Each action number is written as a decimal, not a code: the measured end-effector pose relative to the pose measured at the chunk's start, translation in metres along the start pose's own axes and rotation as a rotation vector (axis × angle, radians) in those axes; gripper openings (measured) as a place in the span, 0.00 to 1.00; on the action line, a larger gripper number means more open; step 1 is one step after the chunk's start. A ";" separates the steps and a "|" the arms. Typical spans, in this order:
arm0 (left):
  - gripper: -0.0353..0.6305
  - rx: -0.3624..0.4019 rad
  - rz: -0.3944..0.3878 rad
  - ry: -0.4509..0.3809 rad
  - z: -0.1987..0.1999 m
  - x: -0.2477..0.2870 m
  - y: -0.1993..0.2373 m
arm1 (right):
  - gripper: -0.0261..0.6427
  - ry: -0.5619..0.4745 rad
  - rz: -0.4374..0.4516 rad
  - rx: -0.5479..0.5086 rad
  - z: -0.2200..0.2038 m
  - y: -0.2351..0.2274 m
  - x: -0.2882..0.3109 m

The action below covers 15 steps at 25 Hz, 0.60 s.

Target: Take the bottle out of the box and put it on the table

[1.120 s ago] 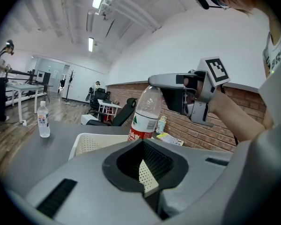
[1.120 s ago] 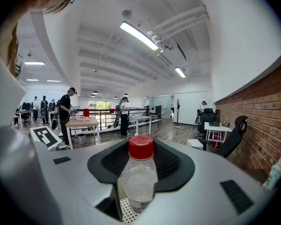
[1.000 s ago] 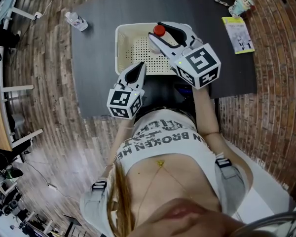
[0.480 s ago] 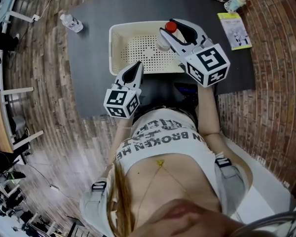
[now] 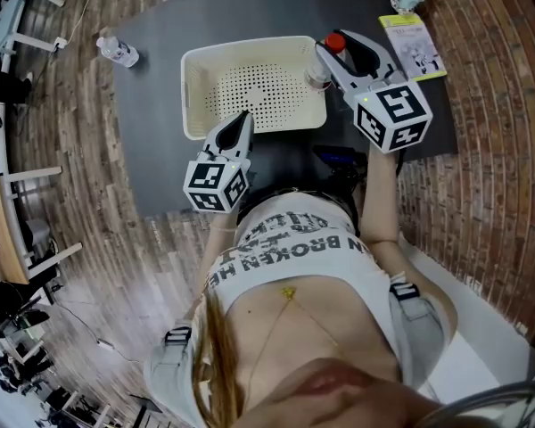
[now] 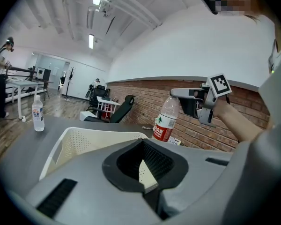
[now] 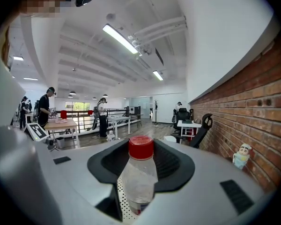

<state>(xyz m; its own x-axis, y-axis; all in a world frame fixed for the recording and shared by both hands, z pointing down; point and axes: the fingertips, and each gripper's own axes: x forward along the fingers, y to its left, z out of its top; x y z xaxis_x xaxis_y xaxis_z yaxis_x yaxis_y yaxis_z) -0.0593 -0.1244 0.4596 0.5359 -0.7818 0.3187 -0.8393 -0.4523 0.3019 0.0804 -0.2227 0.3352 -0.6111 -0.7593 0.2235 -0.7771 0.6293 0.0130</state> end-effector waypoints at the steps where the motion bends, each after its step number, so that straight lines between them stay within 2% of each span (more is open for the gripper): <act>1: 0.06 0.001 0.001 0.000 0.000 0.002 -0.002 | 0.27 0.001 -0.008 0.002 -0.001 -0.005 -0.003; 15: 0.06 -0.006 0.051 -0.014 -0.007 0.016 -0.023 | 0.27 0.009 -0.046 0.001 -0.015 -0.055 -0.036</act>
<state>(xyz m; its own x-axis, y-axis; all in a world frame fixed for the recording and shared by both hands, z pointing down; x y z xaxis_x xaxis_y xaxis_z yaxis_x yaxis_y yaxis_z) -0.0306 -0.1231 0.4642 0.4909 -0.8096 0.3216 -0.8650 -0.4091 0.2904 0.1476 -0.2273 0.3414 -0.5737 -0.7857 0.2311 -0.8043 0.5938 0.0223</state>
